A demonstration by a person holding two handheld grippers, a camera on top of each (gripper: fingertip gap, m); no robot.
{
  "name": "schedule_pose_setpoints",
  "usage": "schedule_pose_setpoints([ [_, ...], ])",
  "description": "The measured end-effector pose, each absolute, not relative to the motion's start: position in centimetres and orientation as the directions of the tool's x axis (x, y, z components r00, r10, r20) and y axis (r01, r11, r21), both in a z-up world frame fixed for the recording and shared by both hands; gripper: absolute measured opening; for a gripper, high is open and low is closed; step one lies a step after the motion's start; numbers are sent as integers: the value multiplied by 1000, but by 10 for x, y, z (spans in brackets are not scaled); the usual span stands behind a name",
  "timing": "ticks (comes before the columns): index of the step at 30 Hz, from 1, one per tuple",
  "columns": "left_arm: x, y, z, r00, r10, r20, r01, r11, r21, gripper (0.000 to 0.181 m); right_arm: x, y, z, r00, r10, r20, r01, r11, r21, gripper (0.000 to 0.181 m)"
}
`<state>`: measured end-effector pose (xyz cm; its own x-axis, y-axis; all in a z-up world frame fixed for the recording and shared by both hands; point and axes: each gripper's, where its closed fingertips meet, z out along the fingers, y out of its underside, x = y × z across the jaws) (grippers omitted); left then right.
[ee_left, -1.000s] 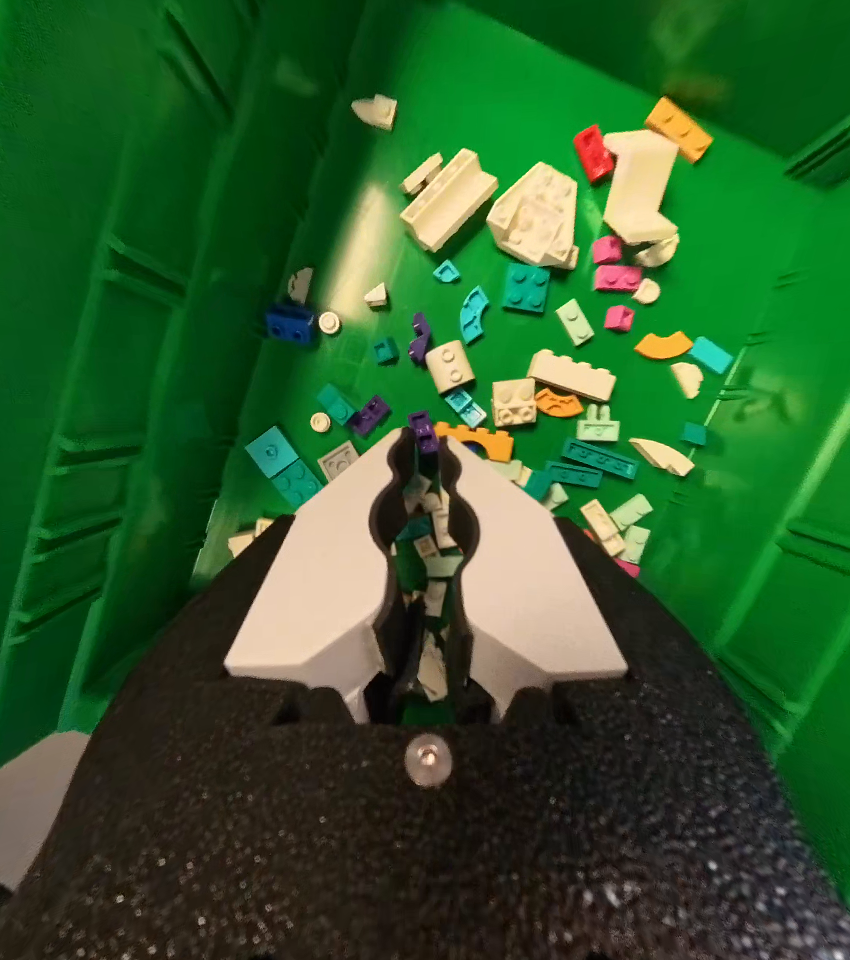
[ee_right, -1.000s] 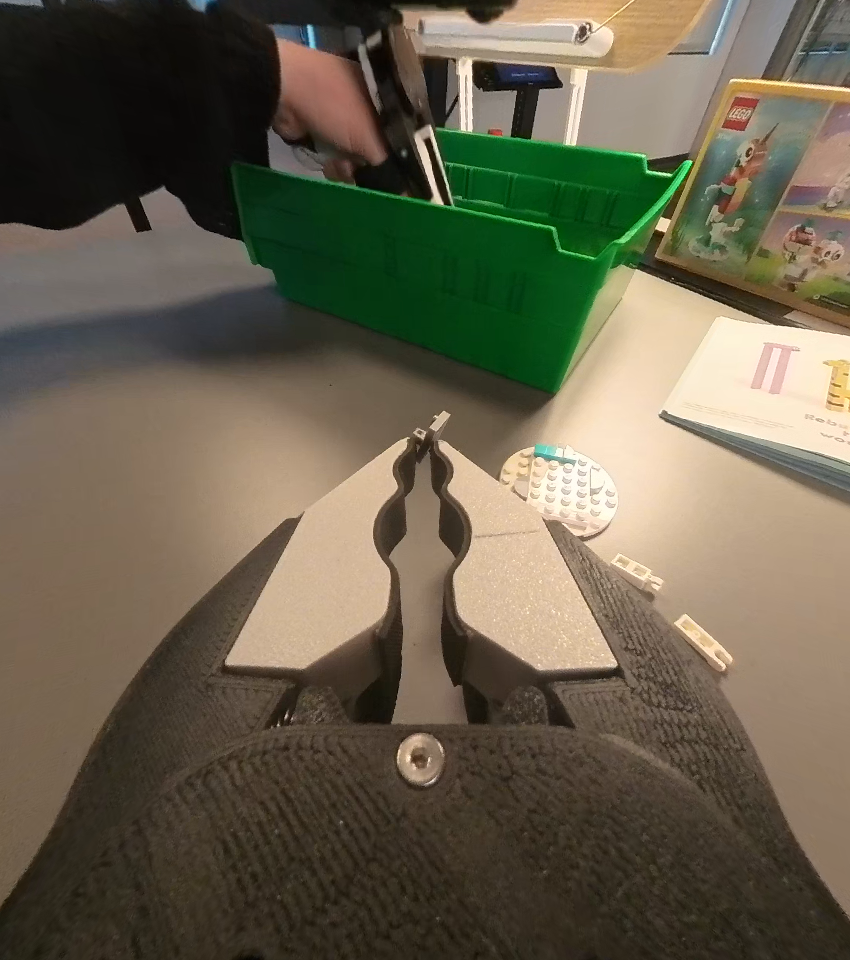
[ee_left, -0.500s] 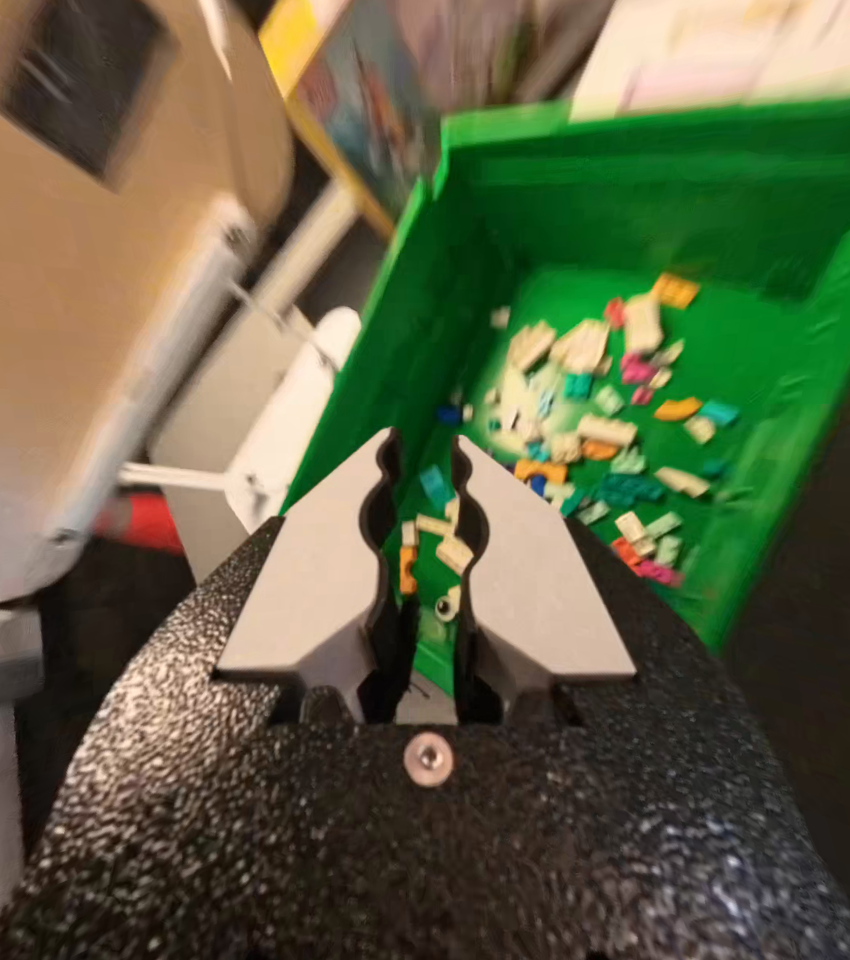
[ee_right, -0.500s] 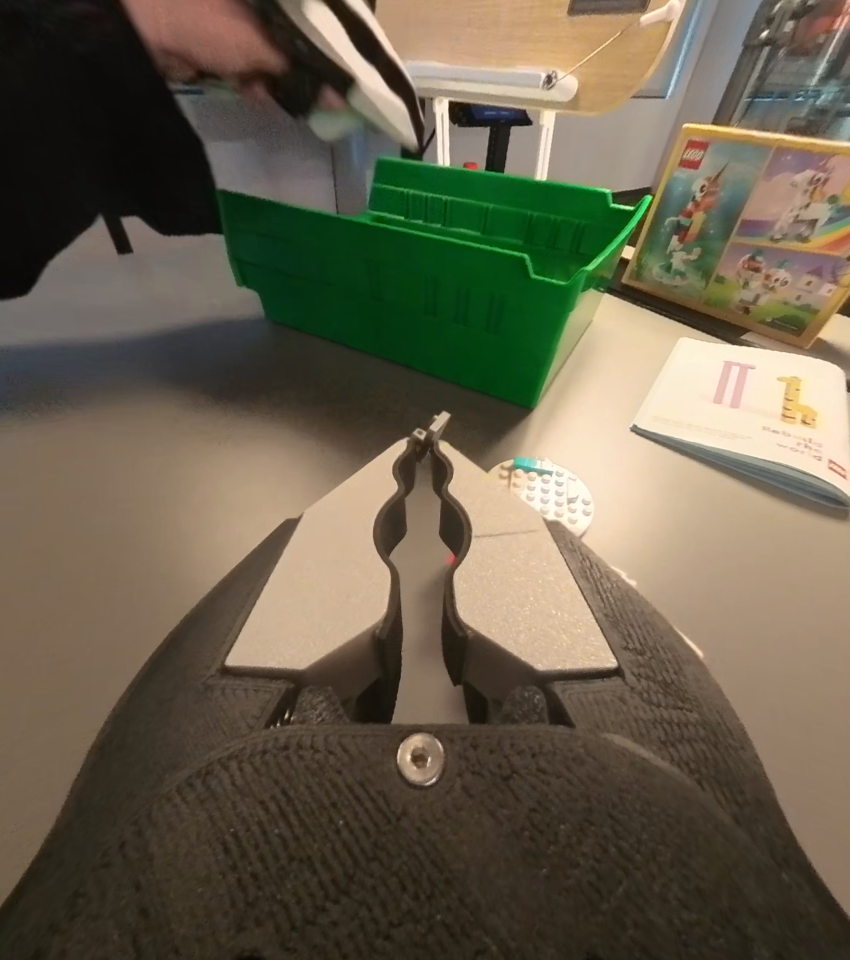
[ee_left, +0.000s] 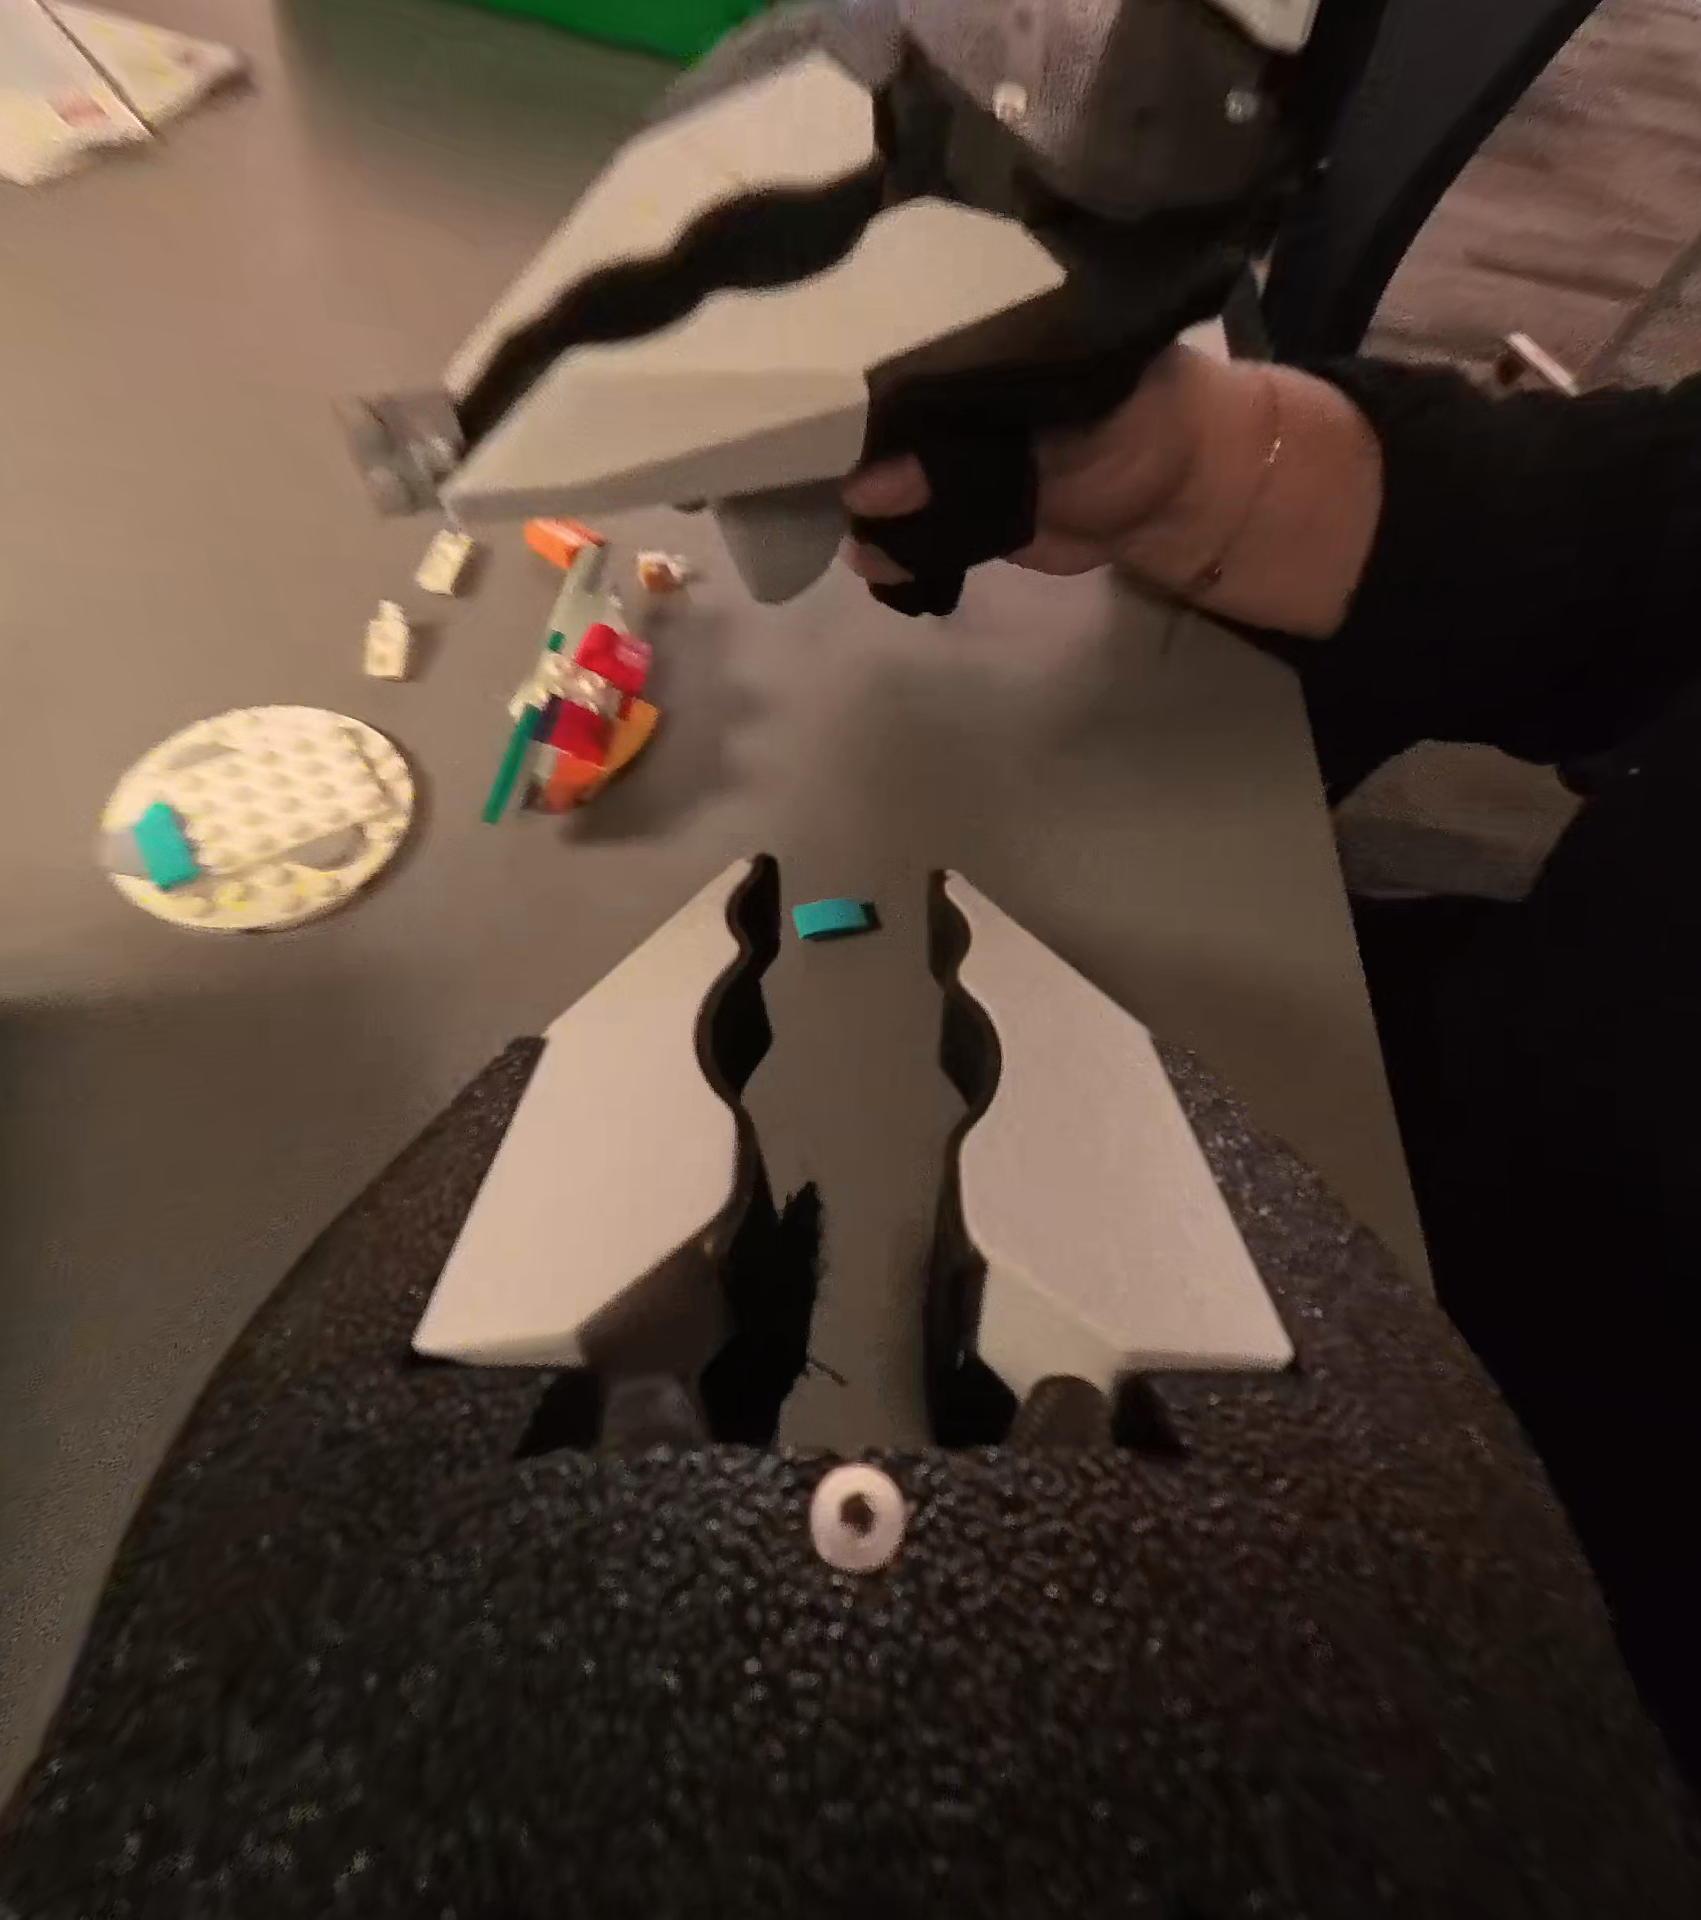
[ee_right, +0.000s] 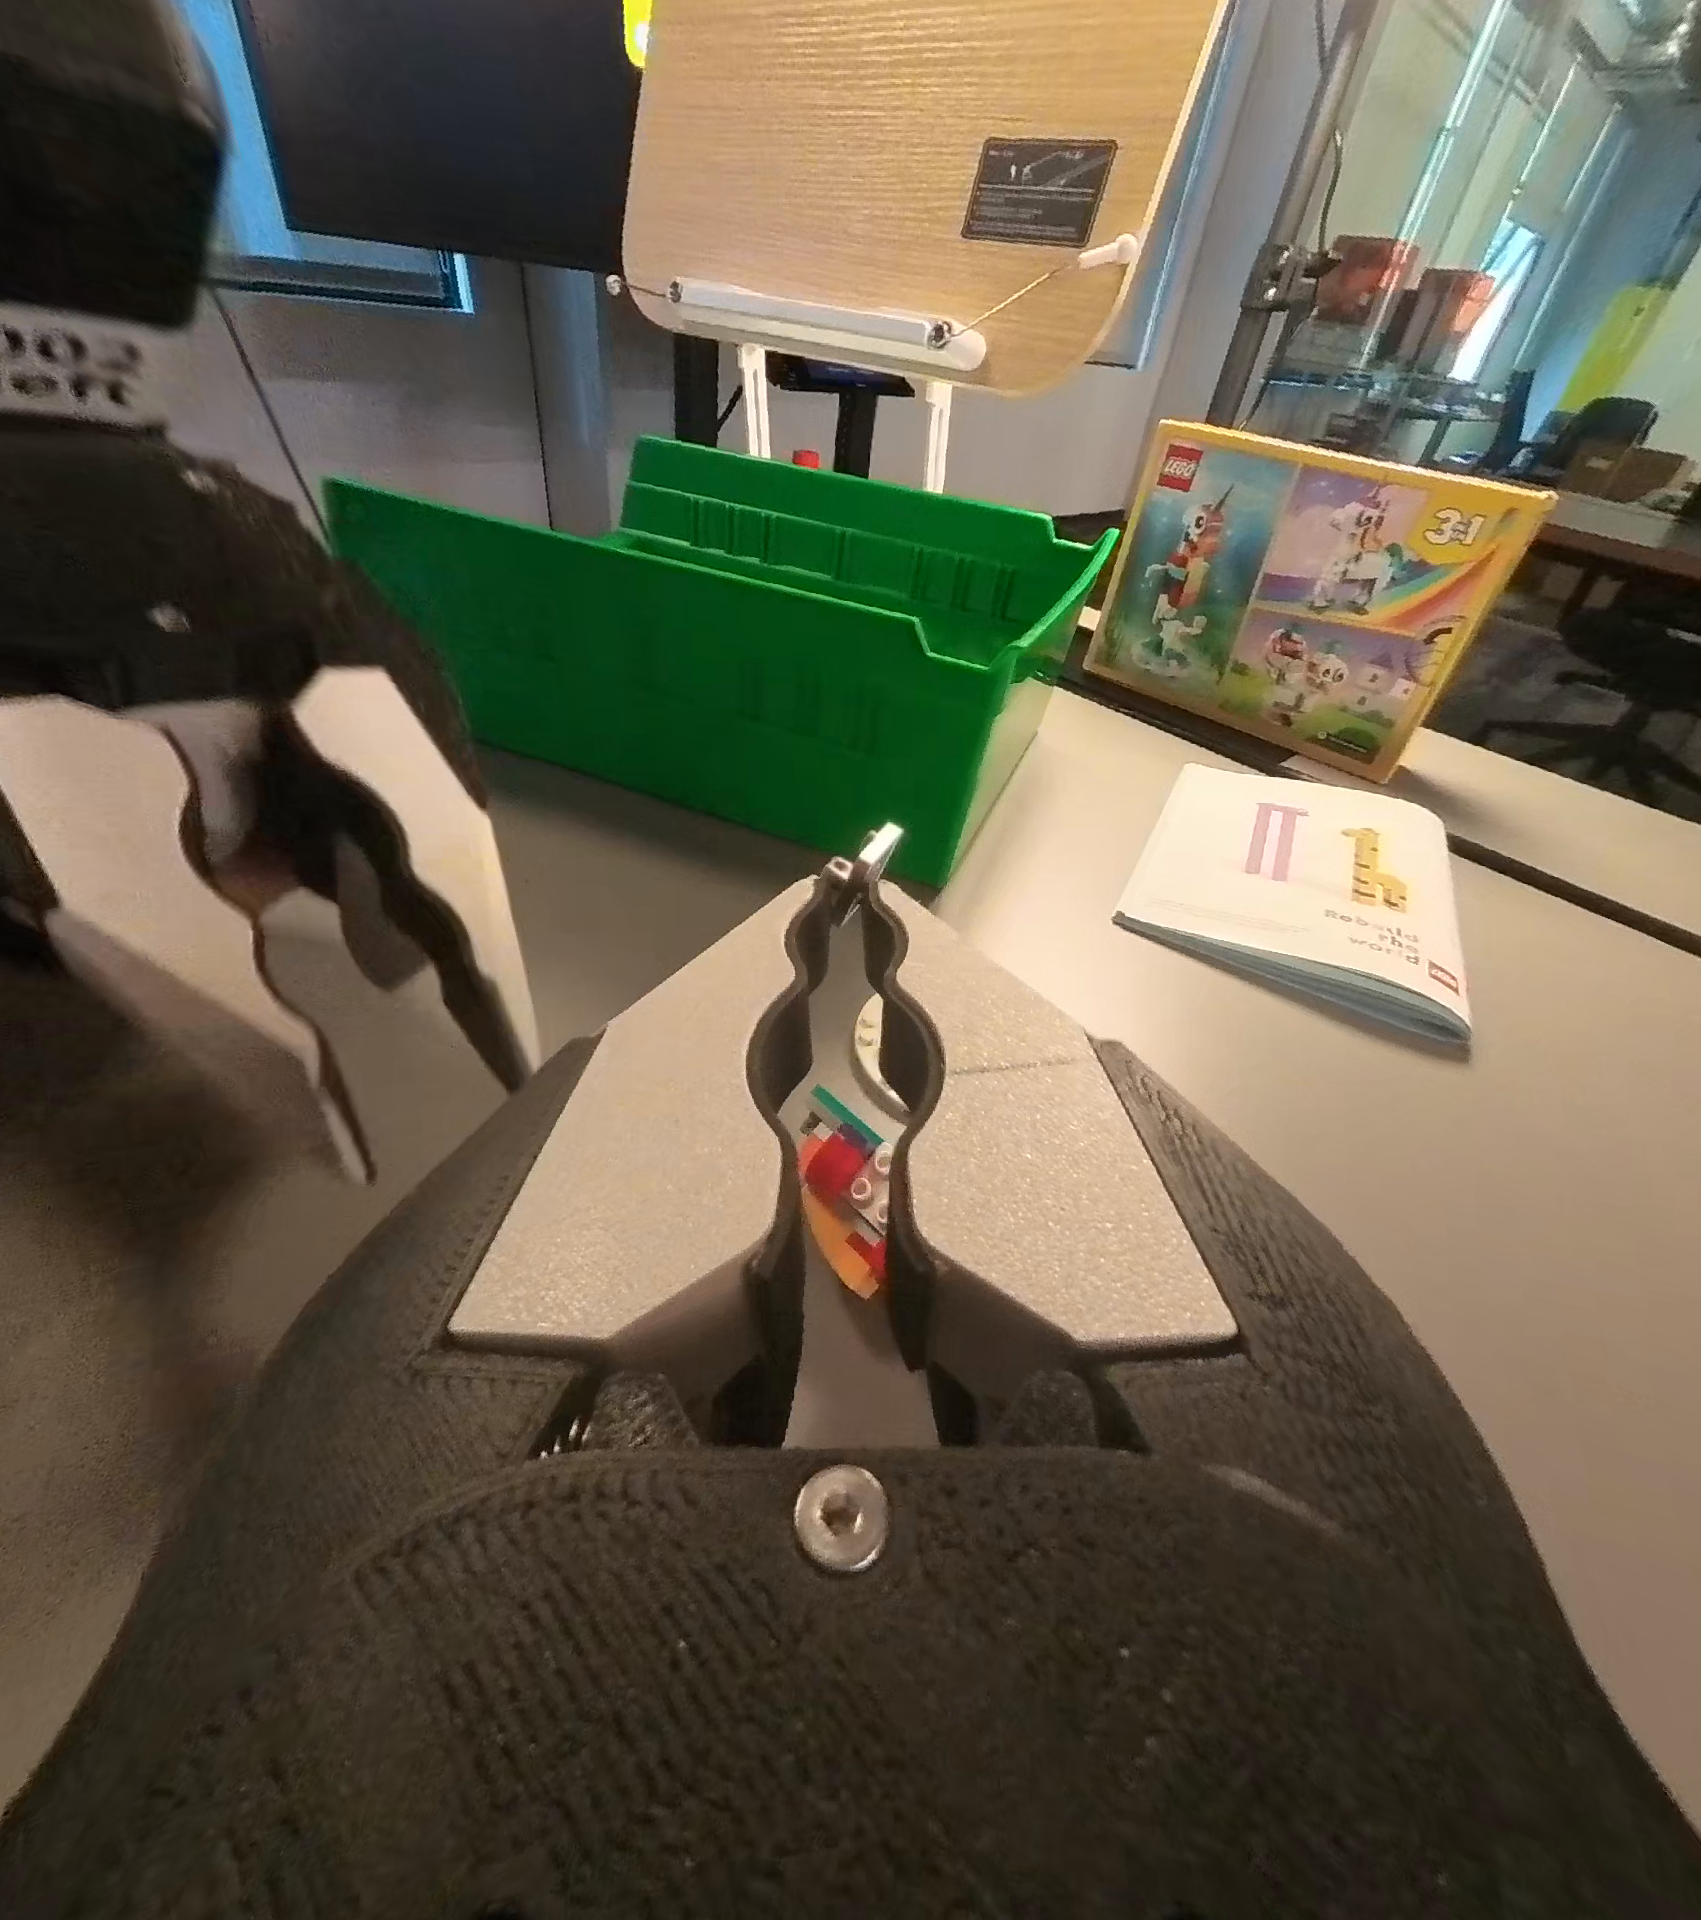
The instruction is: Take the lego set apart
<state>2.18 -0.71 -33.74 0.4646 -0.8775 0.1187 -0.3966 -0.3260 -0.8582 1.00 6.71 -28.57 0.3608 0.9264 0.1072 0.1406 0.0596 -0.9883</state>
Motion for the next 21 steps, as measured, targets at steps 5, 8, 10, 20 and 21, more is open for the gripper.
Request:
schedule_pose_setpoints([
  [5, 30, -2, -365, 442, -897, 27, -511, -276, -814, 28, 10, 66, -285, 357, 928, 105, 136, 60, -989, 4],
  [8, 34, -1, -374, 443, -894, 71, -510, -316, -800, 28, 10, 66, -284, 358, 927, 109, 136, 63, -989, 4],
  [10, 32, 3, -378, 458, -887, 56, -526, -321, -788, 28, 10, 67, -284, 359, 927, 105, 132, 61, -989, 4],
  [20, 32, 3, -379, 454, -890, 37, -539, -308, -784, 26, 9, 67, -286, 355, 929, 102, 140, 55, -989, 4],
  [21, 32, 2, -379, 454, -890, 39, -538, -309, -784, 23, 9, 67, -286, 354, 929, 104, 143, 57, -988, 4],
])
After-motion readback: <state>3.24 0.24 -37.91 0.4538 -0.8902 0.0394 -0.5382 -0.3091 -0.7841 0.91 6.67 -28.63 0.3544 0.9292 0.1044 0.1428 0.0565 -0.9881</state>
